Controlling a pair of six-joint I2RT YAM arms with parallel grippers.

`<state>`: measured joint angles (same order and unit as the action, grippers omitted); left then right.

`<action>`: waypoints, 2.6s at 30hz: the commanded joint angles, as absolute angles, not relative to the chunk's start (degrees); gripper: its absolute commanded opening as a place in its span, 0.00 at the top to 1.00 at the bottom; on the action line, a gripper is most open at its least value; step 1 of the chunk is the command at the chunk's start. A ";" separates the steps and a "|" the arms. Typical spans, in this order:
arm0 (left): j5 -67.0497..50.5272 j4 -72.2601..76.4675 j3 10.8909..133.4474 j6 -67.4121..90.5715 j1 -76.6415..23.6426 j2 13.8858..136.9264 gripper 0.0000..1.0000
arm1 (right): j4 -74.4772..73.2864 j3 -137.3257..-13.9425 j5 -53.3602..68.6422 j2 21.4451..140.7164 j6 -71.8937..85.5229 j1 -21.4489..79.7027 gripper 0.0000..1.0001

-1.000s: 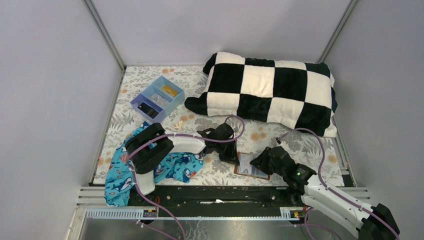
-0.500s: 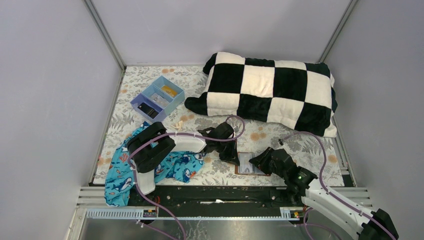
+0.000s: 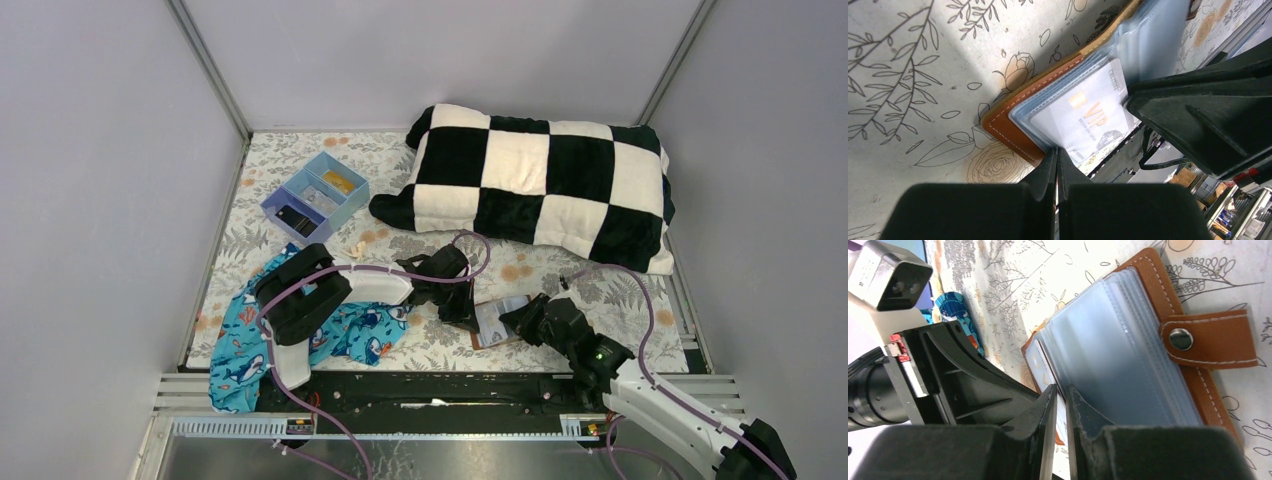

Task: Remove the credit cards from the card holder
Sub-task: Remove the credit card from the card holder.

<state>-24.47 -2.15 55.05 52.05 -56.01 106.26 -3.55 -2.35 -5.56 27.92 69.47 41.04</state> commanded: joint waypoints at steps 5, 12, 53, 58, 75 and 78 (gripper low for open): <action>-20.94 -2.31 56.25 50.16 -57.04 108.43 1.00 | -3.50 1.61 4.70 31.37 67.86 41.97 0.84; -21.09 -2.33 56.33 49.93 -56.92 108.68 1.00 | -1.29 0.93 7.87 36.31 64.47 41.92 0.80; -18.60 -7.96 54.74 45.38 -53.65 106.28 1.00 | -21.37 -2.54 1.13 23.75 62.34 41.92 1.00; -18.52 -8.23 54.05 45.02 -52.52 105.12 1.00 | -21.73 -2.96 0.66 24.66 62.10 41.92 1.00; -19.58 -8.17 54.97 44.39 -51.77 105.62 1.00 | -18.10 -3.56 1.96 26.25 62.36 41.93 0.75; -19.75 -8.07 55.11 44.45 -51.78 105.78 1.00 | -17.20 -3.47 2.30 27.86 62.45 41.92 0.69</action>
<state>-24.43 -6.28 55.40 46.92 -52.34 105.16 -13.23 -5.39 0.78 26.15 62.39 41.36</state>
